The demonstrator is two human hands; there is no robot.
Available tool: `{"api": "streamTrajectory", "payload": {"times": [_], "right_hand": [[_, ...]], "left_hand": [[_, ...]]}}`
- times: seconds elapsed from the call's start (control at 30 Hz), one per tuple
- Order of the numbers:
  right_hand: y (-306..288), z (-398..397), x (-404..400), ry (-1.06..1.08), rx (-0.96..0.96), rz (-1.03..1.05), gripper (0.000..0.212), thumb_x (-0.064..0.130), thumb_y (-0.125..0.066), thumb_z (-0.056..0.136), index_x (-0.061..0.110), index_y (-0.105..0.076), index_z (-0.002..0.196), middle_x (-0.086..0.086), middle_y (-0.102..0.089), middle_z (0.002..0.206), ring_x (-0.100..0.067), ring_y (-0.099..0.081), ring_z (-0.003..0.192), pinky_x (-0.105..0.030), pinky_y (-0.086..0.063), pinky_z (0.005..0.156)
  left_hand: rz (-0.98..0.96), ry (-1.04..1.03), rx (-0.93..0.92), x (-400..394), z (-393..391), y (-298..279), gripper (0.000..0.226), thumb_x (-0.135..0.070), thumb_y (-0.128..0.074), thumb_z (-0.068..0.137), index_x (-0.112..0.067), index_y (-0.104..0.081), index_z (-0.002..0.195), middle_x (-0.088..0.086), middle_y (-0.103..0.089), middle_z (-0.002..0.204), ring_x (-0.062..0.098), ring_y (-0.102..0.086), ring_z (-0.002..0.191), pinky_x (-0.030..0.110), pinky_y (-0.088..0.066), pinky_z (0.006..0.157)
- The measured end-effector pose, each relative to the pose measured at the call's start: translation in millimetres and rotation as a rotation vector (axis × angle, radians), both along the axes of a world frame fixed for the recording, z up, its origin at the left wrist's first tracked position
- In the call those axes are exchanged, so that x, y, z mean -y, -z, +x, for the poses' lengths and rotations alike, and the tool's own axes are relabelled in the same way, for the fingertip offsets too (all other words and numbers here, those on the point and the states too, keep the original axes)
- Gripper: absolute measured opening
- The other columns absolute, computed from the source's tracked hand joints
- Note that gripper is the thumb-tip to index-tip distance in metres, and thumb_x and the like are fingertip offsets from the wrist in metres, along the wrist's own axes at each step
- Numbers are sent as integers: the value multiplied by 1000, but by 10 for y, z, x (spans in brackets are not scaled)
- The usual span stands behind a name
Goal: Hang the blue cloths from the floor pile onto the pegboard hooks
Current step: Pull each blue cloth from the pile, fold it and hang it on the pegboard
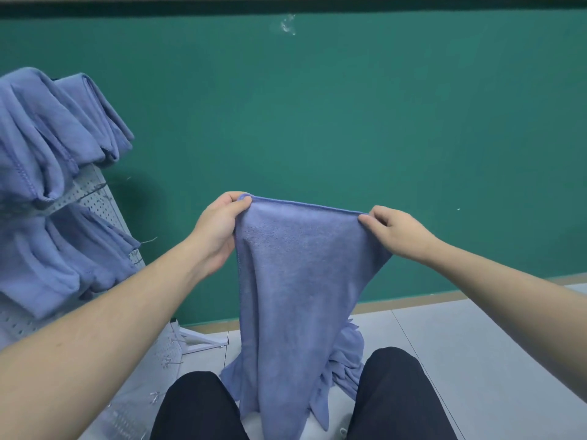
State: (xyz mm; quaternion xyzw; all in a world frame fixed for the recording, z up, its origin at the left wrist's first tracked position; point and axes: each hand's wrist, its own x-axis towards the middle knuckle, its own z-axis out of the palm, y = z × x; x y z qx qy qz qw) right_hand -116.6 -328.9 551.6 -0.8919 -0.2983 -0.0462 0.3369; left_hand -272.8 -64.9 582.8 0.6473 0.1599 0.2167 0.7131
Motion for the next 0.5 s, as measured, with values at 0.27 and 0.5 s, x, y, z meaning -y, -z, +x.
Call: {"api": "streamTrajectory", "payload": {"times": [0.27, 0.5], "right_hand": [[-32, -40, -79, 92, -29, 73, 49, 45, -67, 90, 17, -35, 64, 3, -39, 58, -16, -33, 56, -32, -28, 53], [-77, -98, -153, 90, -180, 64, 31, 19, -65, 82, 19, -39, 65, 3, -38, 60, -16, -31, 58, -28, -24, 51]], "left_hand": [[42, -104, -96, -83, -30, 118, 12, -20, -55, 100, -21, -60, 88, -9, -63, 70, 8, -55, 59, 26, -44, 57], [-77, -157, -202, -51, -1, 255, 9, -11, -56, 91, -19, -59, 88, 1, -57, 79, 19, -50, 69, 27, -45, 60]]}}
